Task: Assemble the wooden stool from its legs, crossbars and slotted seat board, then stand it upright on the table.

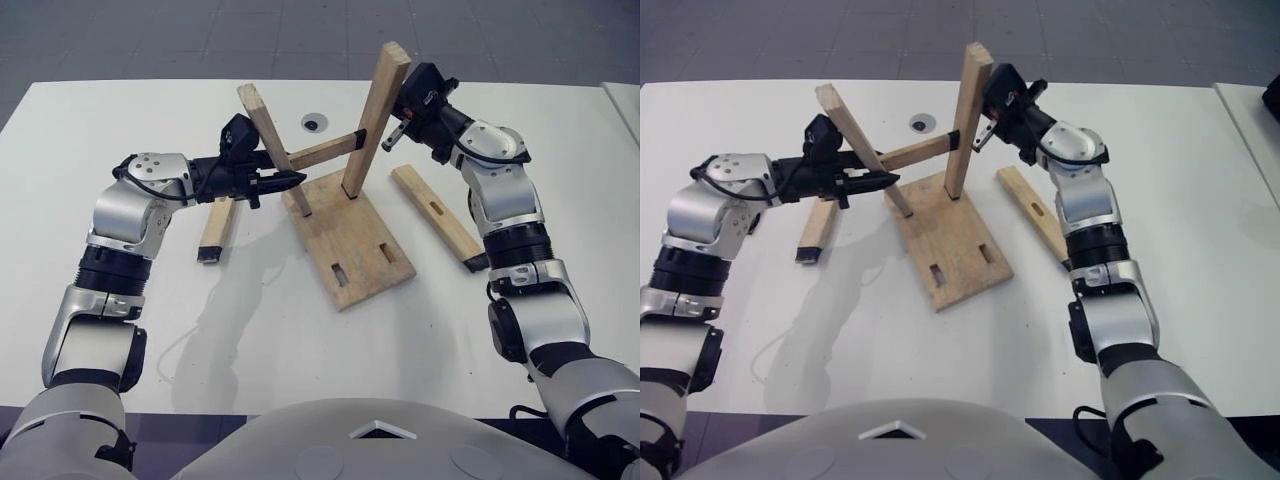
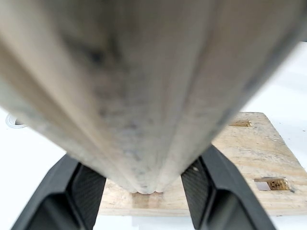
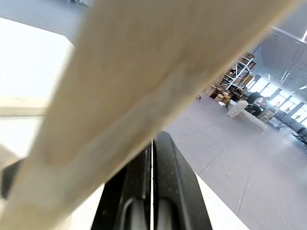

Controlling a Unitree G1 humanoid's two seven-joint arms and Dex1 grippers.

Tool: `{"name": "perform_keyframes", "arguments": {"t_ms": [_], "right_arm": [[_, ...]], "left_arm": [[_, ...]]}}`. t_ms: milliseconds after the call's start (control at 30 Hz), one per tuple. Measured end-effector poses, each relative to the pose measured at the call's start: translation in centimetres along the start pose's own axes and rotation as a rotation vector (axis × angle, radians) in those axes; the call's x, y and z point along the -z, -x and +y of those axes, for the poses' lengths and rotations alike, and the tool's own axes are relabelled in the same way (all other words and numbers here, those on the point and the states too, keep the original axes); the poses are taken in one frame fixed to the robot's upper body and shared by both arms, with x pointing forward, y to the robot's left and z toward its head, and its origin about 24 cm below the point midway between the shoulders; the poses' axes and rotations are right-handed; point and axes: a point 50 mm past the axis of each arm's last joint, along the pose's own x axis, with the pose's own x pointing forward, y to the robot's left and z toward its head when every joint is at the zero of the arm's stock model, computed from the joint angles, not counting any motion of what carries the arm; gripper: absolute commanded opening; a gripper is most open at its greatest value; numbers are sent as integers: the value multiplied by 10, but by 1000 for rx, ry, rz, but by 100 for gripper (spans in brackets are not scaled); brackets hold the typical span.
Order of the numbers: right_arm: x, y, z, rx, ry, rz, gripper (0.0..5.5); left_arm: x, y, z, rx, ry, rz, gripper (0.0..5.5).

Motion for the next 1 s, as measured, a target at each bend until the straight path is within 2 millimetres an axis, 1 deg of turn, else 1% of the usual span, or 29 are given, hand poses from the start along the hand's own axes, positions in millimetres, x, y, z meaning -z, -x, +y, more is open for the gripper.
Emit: {"name": "perform_keyframes", "arguments": {"t_ms": [167,267,467,733,800,900,1000], "right_arm": [[-10,11,-9,45,-8,-7,0],[-12,19,-6,64,-30,-10,0],[-17,12,5,80,-68,11,0],[-19,16,9,97,-73,30,0],[-17,17,7,107,-63,43,0],[-4,25,8,131,-90,93,0],[17,45,7,178,-140,179,0]], "left_arm": [[-1,-2,-1,-4,6,0,204],[-2,-3,-1,-9,16,7,204],[-1,0,-2,-18,12,15,204],[-1,1,-2,-21,14,16,204],[-2,-1,-2,-22,18,15,204],[-3,-6,-4,-21,32,12,204],[-6,-6,-4,-29,30,3,204]]}}
